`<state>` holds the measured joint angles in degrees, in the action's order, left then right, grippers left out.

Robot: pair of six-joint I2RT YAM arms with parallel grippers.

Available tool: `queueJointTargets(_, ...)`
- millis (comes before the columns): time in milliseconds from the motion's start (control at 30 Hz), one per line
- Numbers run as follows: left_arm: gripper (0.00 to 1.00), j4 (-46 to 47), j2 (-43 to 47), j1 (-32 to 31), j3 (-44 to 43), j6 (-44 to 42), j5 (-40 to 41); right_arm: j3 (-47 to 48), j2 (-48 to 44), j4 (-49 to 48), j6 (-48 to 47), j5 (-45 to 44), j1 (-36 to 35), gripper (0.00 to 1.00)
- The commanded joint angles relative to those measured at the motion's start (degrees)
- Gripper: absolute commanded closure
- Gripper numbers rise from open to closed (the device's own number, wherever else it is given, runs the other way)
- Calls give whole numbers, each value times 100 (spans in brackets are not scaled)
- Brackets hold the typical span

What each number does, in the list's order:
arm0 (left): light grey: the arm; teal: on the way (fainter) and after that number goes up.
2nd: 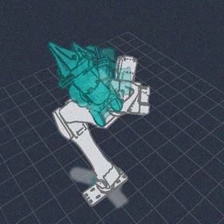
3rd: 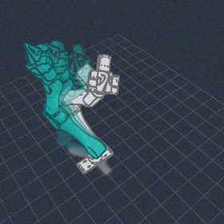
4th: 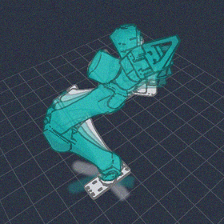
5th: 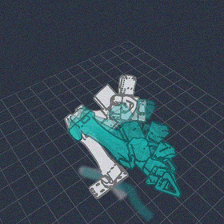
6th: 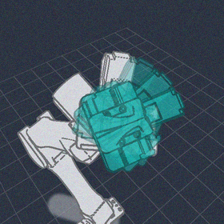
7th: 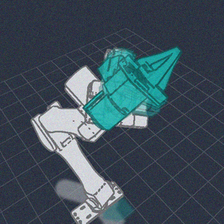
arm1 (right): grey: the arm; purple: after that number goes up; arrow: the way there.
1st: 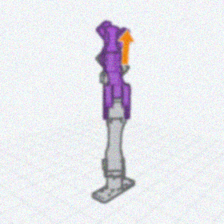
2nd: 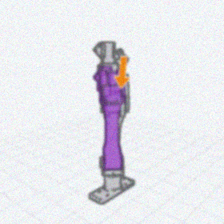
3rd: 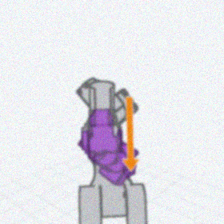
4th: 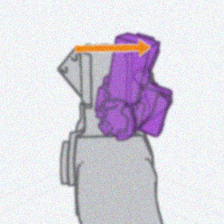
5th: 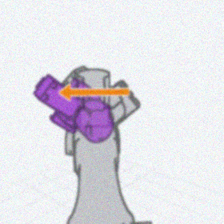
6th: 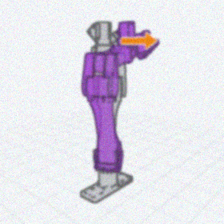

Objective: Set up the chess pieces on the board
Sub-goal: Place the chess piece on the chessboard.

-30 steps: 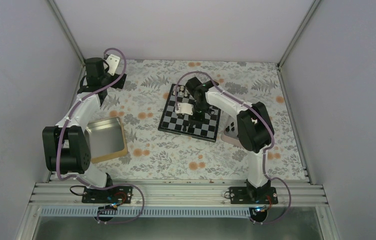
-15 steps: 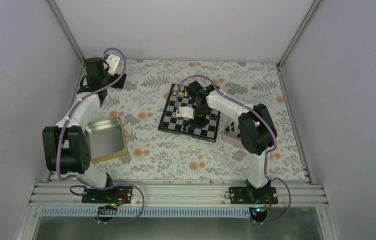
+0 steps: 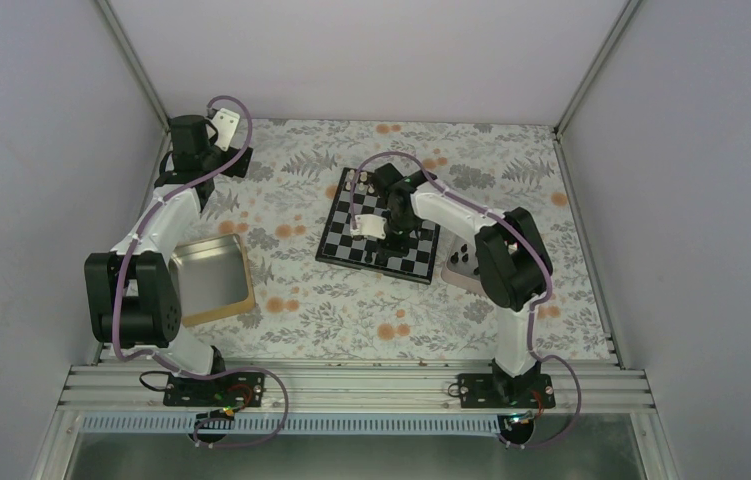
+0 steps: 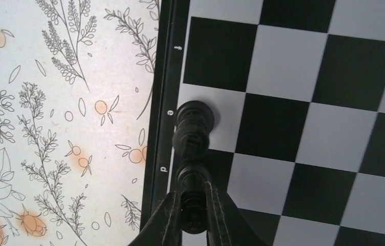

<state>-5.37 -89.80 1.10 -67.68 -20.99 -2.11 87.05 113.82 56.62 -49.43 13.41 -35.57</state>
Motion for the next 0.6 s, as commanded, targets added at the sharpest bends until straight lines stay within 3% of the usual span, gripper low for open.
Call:
queueJointTargets(0, 0, -8, 22, -5, -132, -19, 3, -134, -176, 7, 74, 133, -84, 90)
queueJointTargets(133, 0, -6, 26, -6, -135, -19, 11, -141, -176, -3, 78, 117, -82, 88)
queueJointTargets(300, 0, 3, 42, -4, -118, -19, 22, -176, -247, -109, 120, 6, -81, 68)
queueJointTargets(400, 0, 18, 55, 0, -112, -19, 43, -193, -454, -215, 172, -129, -72, 60)
queueJointTargets(567, 0, 28, 60, -4, -126, -3, 52, -150, -872, -197, 294, -362, 86, 57)
